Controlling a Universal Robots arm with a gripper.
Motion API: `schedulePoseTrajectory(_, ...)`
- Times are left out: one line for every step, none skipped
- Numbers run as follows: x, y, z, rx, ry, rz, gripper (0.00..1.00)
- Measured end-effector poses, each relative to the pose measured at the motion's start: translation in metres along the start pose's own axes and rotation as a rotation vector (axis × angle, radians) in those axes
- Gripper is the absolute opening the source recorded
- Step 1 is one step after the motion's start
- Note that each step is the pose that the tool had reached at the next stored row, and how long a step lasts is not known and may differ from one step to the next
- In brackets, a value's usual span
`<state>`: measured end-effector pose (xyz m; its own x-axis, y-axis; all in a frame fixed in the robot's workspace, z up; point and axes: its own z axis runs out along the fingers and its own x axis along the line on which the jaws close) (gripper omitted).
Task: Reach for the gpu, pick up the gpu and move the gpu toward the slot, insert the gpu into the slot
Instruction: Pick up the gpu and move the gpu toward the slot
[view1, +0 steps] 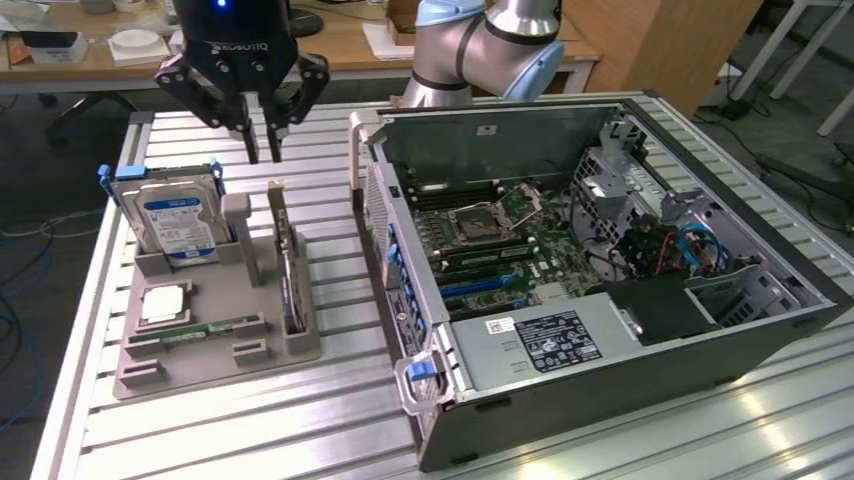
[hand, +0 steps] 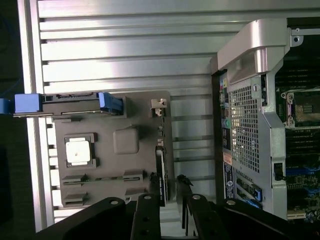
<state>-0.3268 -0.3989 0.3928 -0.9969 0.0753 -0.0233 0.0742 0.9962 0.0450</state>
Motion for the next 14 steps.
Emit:
schedulePoseTrajectory(0.0000, 0.0000, 0.0000, 0.0000, 0.0000, 0.000, 0.29)
schedulePoseTrajectory(0.0000, 0.0000, 0.0000, -0.0001, 0.0000, 0.000, 0.29)
schedulePoseTrajectory(0.0000, 0.0000, 0.0000, 0.0000, 0.0000, 0.000, 0.35)
schedulePoseTrajectory(0.0000, 0.0000, 0.0000, 0.0000, 0.0000, 0.000, 0.41)
schedulePoseTrajectory(0.0000, 0.0000, 0.0000, 0.0000, -0.0001, 0.000, 0.41)
schedulePoseTrajectory(0.0000, 0.0000, 0.0001, 0.0014, -0.0001, 0.000, 0.47)
schedulePoseTrajectory(0.0000, -0.0001, 0.0001, 0.0045, 0.0000, -0.004, 0.47)
schedulePoseTrajectory(0.0000, -0.0001, 0.0002, 0.0077, 0.0010, -0.017, 0.47)
schedulePoseTrajectory(0.0000, -0.0001, 0.0003, 0.0094, 0.0026, -0.031, 0.47)
schedulePoseTrajectory(0.0000, 0.0000, 0.0006, 0.0092, 0.0035, -0.043, 0.47)
schedulePoseTrajectory(0.0001, -0.0001, 0.0008, 0.0091, 0.0044, -0.056, 0.47)
schedulePoseTrajectory(0.0001, -0.0001, 0.0017, 0.0089, 0.0046, -0.062, 0.47)
schedulePoseTrajectory(0.0002, -0.0004, 0.0037, 0.0088, 0.0045, -0.062, 0.47)
schedulePoseTrajectory(0.0002, -0.0006, 0.0054, 0.0088, 0.0046, -0.062, 0.47)
